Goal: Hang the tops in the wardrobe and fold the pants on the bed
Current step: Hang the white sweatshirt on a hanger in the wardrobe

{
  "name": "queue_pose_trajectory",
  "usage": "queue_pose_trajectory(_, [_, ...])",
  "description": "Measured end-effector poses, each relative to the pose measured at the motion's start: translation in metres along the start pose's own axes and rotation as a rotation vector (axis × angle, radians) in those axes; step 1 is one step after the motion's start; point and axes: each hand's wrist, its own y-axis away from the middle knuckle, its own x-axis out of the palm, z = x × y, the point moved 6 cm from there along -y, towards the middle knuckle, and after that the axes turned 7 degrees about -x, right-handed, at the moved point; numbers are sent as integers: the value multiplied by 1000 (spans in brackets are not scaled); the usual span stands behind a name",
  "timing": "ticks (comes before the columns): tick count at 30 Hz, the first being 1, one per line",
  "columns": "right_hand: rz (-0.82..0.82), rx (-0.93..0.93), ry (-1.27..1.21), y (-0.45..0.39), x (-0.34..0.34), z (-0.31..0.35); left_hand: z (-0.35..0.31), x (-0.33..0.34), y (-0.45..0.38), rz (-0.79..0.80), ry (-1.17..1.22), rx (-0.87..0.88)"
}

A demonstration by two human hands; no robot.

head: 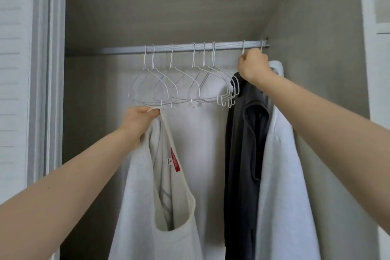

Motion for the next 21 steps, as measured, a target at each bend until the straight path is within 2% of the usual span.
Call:
queue_pose_trajectory(4, [216,108,18,-31,32,-7,2,-2,-10,14,-25,37])
queue_pose_trajectory(7, [381,211,-126,-43,60,-21,6,-3,-16,12,-62,54])
queue_pose_trajectory(10, [426,305,-200,-49,73,-31,11,-4,-19,7,-109,59])
queue_pose_trajectory(14, [384,400,-324,-49,80,-39,15,-5,-20,14,-136,70])
queue_pose_trajectory(19, [183,573,-616,-49,74,-47,12,-2,-13,12,-205,108])
queue_pose_trajectory(20, [132,559,-635,-51,70,-48,11,-1,-11,18,-222,120])
queue_pose_trajectory(21, [105,588,-751,-51,70,-45,9,-1,-8,25,-245,132])
